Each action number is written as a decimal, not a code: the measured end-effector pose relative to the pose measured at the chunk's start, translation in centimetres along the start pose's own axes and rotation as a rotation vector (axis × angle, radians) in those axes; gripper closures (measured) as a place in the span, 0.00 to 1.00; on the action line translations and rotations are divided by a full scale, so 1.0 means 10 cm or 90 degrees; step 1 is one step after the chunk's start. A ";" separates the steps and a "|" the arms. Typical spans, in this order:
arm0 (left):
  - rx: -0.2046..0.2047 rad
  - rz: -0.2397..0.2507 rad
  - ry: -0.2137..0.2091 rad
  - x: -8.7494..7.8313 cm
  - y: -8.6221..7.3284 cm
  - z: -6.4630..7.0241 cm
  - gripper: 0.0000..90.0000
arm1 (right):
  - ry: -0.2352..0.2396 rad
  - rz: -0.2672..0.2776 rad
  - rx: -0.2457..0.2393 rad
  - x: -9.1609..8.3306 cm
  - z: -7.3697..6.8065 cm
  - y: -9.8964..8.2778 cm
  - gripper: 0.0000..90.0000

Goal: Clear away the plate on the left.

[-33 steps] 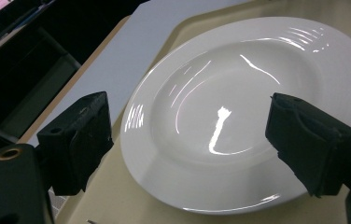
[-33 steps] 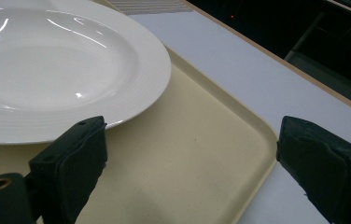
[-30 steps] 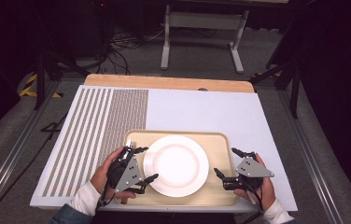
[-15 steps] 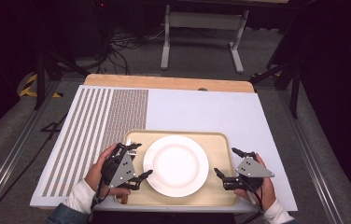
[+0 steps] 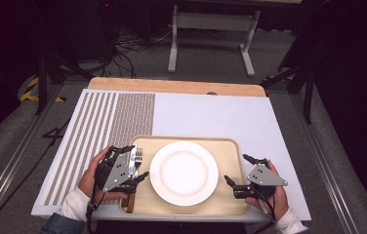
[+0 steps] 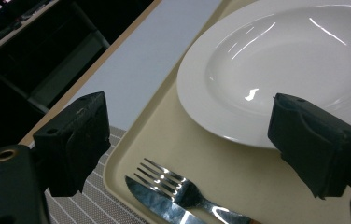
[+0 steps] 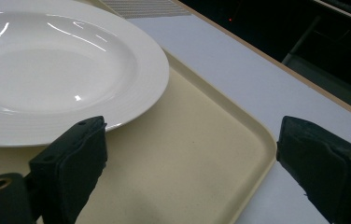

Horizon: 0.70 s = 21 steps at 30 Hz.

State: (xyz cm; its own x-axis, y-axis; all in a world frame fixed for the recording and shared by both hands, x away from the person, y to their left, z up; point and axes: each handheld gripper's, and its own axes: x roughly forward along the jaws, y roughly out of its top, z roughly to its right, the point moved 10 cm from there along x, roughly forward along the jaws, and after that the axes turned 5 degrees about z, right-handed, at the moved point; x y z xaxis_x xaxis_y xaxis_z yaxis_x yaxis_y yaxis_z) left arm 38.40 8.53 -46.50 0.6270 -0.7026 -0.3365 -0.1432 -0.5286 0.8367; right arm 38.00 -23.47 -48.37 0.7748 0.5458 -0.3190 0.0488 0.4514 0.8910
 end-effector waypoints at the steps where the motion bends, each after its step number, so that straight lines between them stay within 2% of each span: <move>1: 0.000 -0.005 0.004 -0.02 -0.03 -0.02 0.15 | 0.000 0.000 0.000 0.00 0.00 0.00 0.11; 16: -0.039 -0.019 0.029 -0.22 -0.27 -0.15 0.15 | -0.015 0.006 0.002 -0.04 0.05 0.03 0.11; 21: -0.044 -0.027 0.038 -0.28 -0.36 -0.18 0.14 | -0.021 0.007 0.008 -0.06 0.07 0.02 0.11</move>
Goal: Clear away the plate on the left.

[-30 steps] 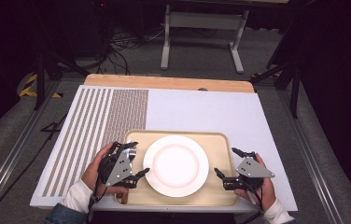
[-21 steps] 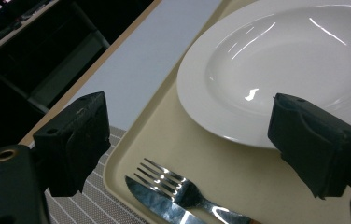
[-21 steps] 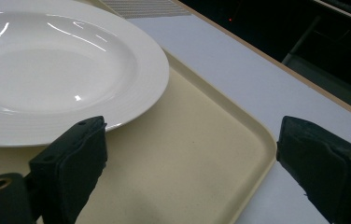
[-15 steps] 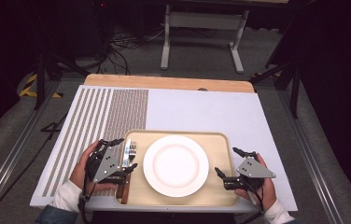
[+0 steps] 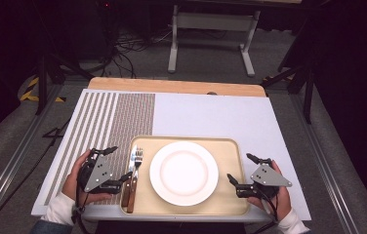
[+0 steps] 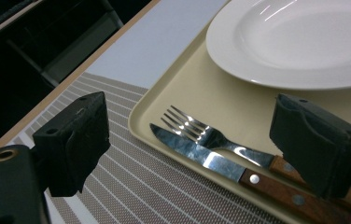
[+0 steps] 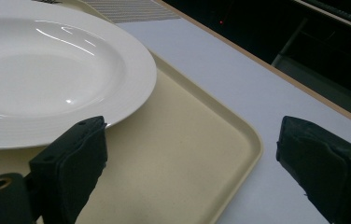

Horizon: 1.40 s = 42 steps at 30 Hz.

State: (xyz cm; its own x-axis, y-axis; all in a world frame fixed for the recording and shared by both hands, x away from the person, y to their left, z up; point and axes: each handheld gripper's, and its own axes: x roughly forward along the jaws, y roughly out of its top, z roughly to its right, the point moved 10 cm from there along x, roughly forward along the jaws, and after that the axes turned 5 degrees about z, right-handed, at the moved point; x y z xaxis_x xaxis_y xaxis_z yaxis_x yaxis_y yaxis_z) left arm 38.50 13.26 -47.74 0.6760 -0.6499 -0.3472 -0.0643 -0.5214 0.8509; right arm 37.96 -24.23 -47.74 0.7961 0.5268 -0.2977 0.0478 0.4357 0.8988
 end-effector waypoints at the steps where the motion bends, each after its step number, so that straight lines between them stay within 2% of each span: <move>1: -0.005 0.000 0.002 -0.02 -0.02 -0.01 0.14 | -0.001 0.000 -0.001 -0.01 0.01 0.00 0.11; 12: -0.037 -0.010 0.009 -0.14 -0.21 -0.05 0.14 | -0.015 0.000 0.004 -0.07 0.05 -0.03 0.11; 15: -0.058 -0.008 0.010 -0.17 -0.26 -0.07 0.14 | -0.021 -0.002 0.003 -0.10 0.07 -0.04 0.11; 20: -0.079 -0.003 -0.005 -0.20 -0.31 -0.04 0.13 | -0.029 -0.002 0.008 -0.14 0.10 -0.07 0.11; 26: -0.111 -0.002 -0.002 -0.25 -0.38 -0.01 0.09 | -0.029 -0.003 0.013 -0.16 0.11 -0.10 0.11; 31: -0.119 0.002 -0.017 -0.24 -0.39 0.04 0.08 | -0.026 -0.001 0.014 -0.14 0.10 -0.10 0.11; 37: -0.119 -0.001 -0.014 -0.24 -0.40 0.04 0.08 | -0.026 -0.001 0.013 -0.14 0.11 -0.11 0.11; 42: -0.119 0.008 -0.016 -0.23 -0.37 0.03 0.08 | -0.023 -0.004 0.013 -0.14 0.09 -0.12 0.11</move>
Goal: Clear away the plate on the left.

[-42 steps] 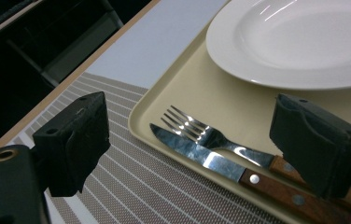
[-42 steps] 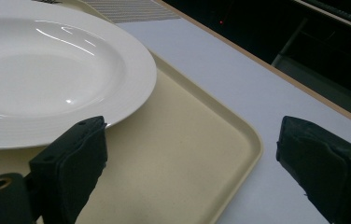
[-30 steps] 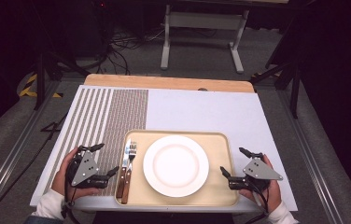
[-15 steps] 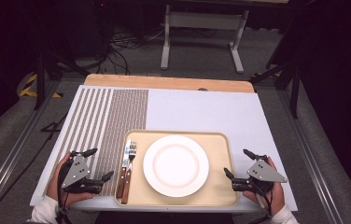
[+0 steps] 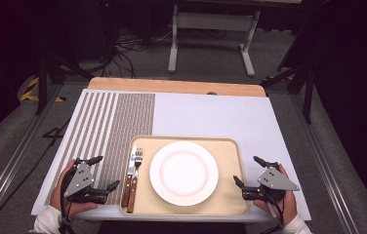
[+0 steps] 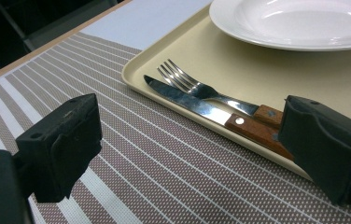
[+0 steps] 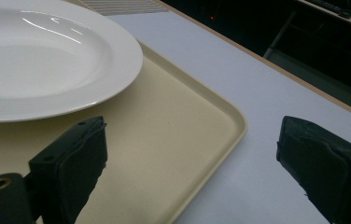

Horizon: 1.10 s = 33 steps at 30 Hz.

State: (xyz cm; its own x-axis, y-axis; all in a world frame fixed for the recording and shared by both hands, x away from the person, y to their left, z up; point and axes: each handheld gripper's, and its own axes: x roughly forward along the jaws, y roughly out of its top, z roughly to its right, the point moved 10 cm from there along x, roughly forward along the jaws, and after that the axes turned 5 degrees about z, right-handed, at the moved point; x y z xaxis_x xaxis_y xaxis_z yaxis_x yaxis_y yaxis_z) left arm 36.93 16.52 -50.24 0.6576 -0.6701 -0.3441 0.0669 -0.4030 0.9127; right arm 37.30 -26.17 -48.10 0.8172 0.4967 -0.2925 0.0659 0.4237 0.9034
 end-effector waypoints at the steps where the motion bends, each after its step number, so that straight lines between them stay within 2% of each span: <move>1: 0.000 0.000 0.000 0.00 0.00 0.00 0.08 | 0.000 0.000 0.000 0.00 0.00 0.00 0.11; 16: 0.002 0.000 0.006 0.00 0.01 -0.02 0.07 | -0.003 0.002 0.004 -0.01 0.00 0.00 0.11; 20: -0.006 0.001 0.007 0.01 0.01 -0.03 0.07 | -0.008 0.002 0.010 0.00 0.03 -0.01 0.11; 33: -0.010 0.005 0.020 0.01 0.03 -0.08 0.07 | -0.014 0.000 0.017 0.03 0.07 -0.03 0.11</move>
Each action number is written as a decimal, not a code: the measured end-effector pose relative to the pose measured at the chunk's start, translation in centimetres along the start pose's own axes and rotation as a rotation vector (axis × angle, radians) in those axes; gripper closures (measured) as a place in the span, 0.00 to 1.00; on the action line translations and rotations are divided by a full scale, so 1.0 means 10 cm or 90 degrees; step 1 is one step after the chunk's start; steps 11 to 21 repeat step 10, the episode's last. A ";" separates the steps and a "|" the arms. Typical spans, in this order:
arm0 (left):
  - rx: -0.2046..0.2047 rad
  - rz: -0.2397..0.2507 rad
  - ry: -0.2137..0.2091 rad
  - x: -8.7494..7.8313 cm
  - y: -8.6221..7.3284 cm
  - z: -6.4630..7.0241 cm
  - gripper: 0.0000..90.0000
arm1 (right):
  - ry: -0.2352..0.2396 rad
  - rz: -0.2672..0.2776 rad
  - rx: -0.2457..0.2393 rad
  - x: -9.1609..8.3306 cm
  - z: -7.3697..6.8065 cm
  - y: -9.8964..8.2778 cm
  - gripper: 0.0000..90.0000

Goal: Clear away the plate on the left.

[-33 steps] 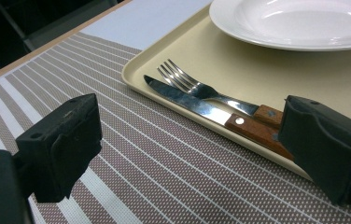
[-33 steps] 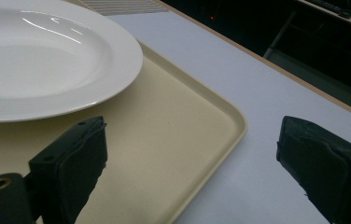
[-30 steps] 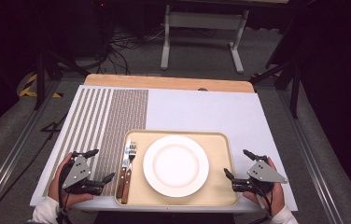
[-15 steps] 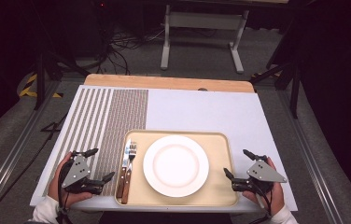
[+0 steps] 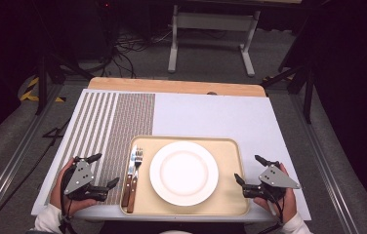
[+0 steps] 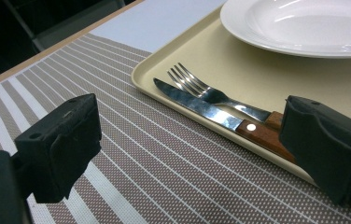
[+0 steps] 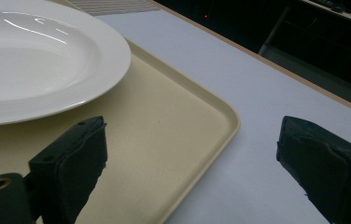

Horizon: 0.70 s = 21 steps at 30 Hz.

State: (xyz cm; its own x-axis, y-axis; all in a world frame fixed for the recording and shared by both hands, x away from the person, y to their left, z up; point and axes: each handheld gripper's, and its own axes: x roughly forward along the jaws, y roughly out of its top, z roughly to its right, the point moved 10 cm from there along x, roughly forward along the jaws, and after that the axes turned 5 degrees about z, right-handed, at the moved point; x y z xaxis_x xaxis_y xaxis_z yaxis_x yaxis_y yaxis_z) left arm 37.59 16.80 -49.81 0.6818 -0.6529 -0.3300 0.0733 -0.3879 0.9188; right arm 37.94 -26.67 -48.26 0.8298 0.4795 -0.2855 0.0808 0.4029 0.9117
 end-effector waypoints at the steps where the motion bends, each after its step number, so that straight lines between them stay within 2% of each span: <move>1: 0.000 0.000 0.000 0.00 0.00 0.00 0.07 | -0.002 -0.002 0.003 0.00 0.01 -0.01 0.11; 7: -0.002 -0.006 0.000 0.03 -0.02 -0.01 0.07 | -0.006 -0.005 0.009 0.02 0.06 -0.04 0.11; 21: -0.002 -0.005 0.001 0.03 -0.02 -0.01 0.07 | -0.006 -0.005 0.007 0.03 0.06 -0.05 0.10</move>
